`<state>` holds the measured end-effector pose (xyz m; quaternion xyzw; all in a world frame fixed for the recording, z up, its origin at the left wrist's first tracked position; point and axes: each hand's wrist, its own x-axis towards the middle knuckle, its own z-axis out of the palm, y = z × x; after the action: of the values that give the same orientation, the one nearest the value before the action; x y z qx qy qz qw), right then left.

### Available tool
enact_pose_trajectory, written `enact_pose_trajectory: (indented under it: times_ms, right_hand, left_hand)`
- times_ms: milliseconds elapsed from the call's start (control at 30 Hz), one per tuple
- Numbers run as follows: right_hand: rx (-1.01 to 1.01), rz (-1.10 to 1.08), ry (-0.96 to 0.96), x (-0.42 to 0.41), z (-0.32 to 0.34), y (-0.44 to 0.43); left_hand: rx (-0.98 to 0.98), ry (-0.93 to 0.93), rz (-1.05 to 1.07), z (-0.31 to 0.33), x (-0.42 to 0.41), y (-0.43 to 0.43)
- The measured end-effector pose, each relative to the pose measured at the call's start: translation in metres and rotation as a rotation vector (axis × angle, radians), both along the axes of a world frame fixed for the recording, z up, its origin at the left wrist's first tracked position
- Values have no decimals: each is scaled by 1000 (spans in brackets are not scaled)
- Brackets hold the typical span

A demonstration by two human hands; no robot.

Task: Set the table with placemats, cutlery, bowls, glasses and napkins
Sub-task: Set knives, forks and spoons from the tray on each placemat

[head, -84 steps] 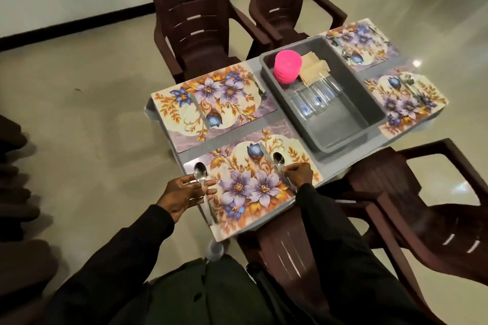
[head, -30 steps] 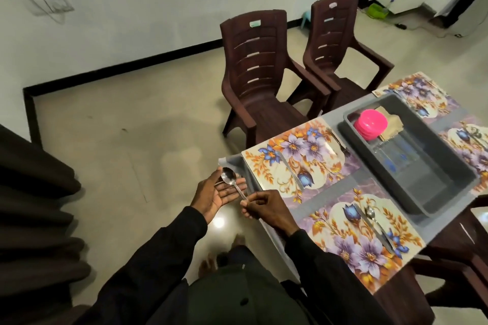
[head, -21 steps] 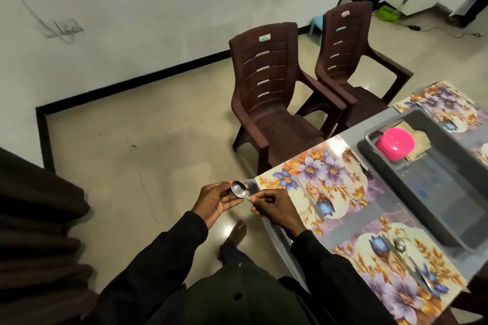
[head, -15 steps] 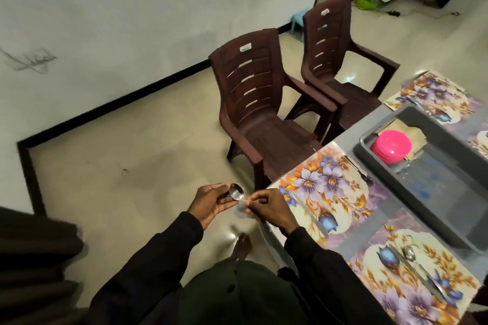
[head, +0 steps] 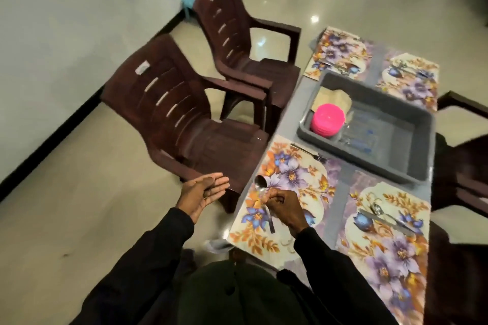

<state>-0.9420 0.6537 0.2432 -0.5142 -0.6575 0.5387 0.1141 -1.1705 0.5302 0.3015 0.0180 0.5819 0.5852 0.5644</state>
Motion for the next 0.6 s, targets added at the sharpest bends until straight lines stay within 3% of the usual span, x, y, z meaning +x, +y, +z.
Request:
enact_pose_trajectory:
  times_ms: [200, 400, 600]
  right_hand:
    - [-131, -430, 1, 16, -10, -17]
    - [-394, -1112, 48, 13, -24, -57]
    - [-523, -1665, 259, -17, -38, -81]
  left_hand:
    - [-24, -22, -282, -16, -28, 67]
    - [-71, 15, -539, -18, -63, 120]
    - [-55, 49, -741, -24, -100, 154]
